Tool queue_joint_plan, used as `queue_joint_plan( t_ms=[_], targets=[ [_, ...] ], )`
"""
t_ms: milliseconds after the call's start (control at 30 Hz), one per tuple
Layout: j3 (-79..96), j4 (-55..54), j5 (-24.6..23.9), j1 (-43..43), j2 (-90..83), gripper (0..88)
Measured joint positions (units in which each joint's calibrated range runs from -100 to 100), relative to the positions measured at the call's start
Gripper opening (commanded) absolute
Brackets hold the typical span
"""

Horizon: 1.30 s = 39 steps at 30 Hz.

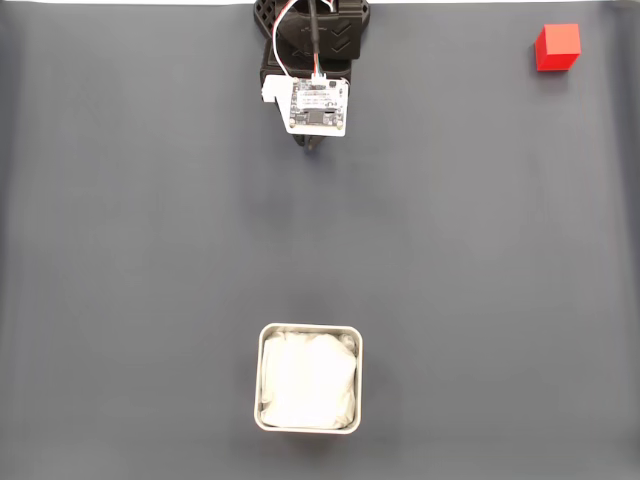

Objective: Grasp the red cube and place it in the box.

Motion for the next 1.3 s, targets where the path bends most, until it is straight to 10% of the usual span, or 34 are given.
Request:
queue_joint_plan(
  t_ms=[367,800,1300],
  targets=[
    [-18.5,-19.3,-0.7,0.2,17.4,0.0],
    [-67.0,-14.2,-0.9,0.2,45.6,0.0],
    [-73.6,-7.5,4.2,-6.2,55.3,0.0]
  ],
)
